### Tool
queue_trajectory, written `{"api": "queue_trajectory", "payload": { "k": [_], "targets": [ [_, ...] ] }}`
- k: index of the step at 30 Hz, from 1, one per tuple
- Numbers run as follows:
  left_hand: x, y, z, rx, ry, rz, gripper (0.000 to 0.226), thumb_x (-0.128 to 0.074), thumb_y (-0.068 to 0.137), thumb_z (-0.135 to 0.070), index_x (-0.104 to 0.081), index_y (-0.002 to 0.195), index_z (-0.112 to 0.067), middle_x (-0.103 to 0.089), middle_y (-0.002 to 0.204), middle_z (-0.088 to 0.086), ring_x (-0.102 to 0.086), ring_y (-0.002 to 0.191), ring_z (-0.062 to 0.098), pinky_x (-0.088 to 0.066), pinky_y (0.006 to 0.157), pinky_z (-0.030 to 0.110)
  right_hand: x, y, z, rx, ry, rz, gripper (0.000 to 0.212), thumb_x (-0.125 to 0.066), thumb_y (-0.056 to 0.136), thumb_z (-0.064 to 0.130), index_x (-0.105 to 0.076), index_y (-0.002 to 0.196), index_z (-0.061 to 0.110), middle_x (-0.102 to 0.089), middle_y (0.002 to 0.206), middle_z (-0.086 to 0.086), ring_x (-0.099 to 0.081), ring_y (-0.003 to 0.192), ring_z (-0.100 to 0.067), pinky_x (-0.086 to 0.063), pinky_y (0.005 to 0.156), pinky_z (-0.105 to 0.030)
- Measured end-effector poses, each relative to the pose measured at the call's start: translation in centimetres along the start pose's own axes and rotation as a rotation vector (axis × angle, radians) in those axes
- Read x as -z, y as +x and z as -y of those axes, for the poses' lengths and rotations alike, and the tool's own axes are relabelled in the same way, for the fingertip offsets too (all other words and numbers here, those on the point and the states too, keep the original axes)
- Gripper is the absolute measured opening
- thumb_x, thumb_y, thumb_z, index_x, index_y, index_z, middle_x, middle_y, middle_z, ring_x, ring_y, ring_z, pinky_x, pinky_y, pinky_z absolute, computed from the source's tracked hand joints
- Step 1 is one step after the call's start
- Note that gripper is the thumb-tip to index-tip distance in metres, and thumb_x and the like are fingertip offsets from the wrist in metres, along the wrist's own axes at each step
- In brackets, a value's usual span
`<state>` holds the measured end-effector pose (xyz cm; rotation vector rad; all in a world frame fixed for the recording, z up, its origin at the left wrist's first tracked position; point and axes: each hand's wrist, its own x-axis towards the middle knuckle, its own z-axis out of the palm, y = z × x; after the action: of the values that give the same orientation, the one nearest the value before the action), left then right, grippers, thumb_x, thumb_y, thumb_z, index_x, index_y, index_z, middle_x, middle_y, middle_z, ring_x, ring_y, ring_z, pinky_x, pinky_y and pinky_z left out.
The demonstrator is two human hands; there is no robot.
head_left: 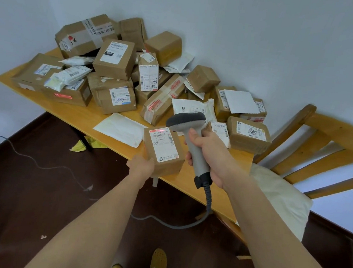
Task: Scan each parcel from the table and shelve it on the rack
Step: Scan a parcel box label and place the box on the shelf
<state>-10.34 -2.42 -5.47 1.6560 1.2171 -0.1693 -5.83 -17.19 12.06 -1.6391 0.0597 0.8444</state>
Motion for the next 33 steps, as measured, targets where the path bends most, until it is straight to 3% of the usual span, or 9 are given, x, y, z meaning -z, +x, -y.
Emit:
{"api": "queue_trajectory", "payload": {
  "k": [3,6,11,16,21,27,33],
  "targets": [
    [-0.8,1.3,0.5,0.169,-0.271,0.066,0.077,-0.06,0.09,-0.052,-0.031,0.147,-0.009,-0.037,0.146,0.015,-0.049,0.118,0.033,-0.047,0.098,0.045,0.9,2.9,-2.3,0.017,0.038,0.023,0.02,-0.065,0.094,0.022,-0.059,0.111,0.013,-0.059,0.083,-0.004,-0.053,0.058,-0.014,-0.048,0.056,-0.026],
    [-1.4,2.5,1.3,0.207,-0.39,0.174,0.09,-0.061,0.088,-0.056,-0.016,0.154,-0.016,-0.034,0.153,0.01,-0.038,0.136,0.035,-0.038,0.107,0.053,1.4,6.7,-5.4,-0.058,0.1,-0.014,0.028,-0.069,0.089,0.009,-0.058,0.115,0.009,-0.061,0.067,0.0,-0.051,0.049,-0.012,-0.044,0.05,-0.026],
    [-1.4,3.6,2.8,0.163,-0.489,0.364,0.091,-0.05,0.085,-0.07,-0.001,0.154,-0.038,-0.025,0.16,0.001,-0.028,0.144,0.031,-0.031,0.107,0.062,-0.4,11.2,-9.1,-0.205,0.14,-0.049,0.041,-0.067,0.088,0.006,-0.055,0.127,0.006,-0.063,0.094,-0.008,-0.055,0.048,-0.008,-0.047,0.045,-0.022],
    [1.7,2.8,5.3,0.172,-0.588,0.382,0.083,-0.046,0.084,-0.074,-0.007,0.152,-0.046,-0.022,0.16,0.0,-0.021,0.146,0.033,-0.021,0.114,0.06,-3.1,10.0,-9.2,-0.136,0.086,-0.05,0.032,-0.067,0.09,0.007,-0.056,0.12,0.01,-0.062,0.096,-0.008,-0.054,0.056,-0.011,-0.048,0.05,-0.023],
    [10.6,-0.6,9.8,0.082,-0.894,0.262,0.079,-0.057,0.077,-0.075,-0.021,0.143,-0.052,-0.023,0.158,0.007,-0.019,0.144,0.043,-0.021,0.114,0.063,-10.9,6.8,-6.9,-0.03,0.022,0.049,0.03,-0.069,0.09,0.01,-0.058,0.117,0.015,-0.063,0.09,-0.005,-0.055,0.055,-0.011,-0.048,0.051,-0.024],
    [25.5,-6.6,17.8,-0.092,-1.101,0.018,0.078,-0.065,0.077,-0.067,-0.032,0.142,-0.041,-0.048,0.14,0.008,-0.048,0.126,0.037,-0.036,0.109,0.054,-25.5,-2.1,-6.5,0.135,-0.059,0.308,0.035,-0.07,0.089,0.013,-0.061,0.122,0.021,-0.069,0.087,0.003,-0.055,0.053,-0.008,-0.049,0.051,-0.02],
    [39.7,-14.8,29.6,-0.183,-1.187,-0.178,0.067,-0.064,0.079,-0.065,-0.044,0.136,-0.034,-0.059,0.13,0.007,-0.057,0.118,0.03,-0.04,0.108,0.048,-40.6,-13.2,-10.2,0.245,-0.032,0.539,0.033,-0.064,0.091,0.005,-0.058,0.122,0.016,-0.076,0.106,0.001,-0.053,0.058,-0.013,-0.047,0.058,-0.029]
  ]
}}
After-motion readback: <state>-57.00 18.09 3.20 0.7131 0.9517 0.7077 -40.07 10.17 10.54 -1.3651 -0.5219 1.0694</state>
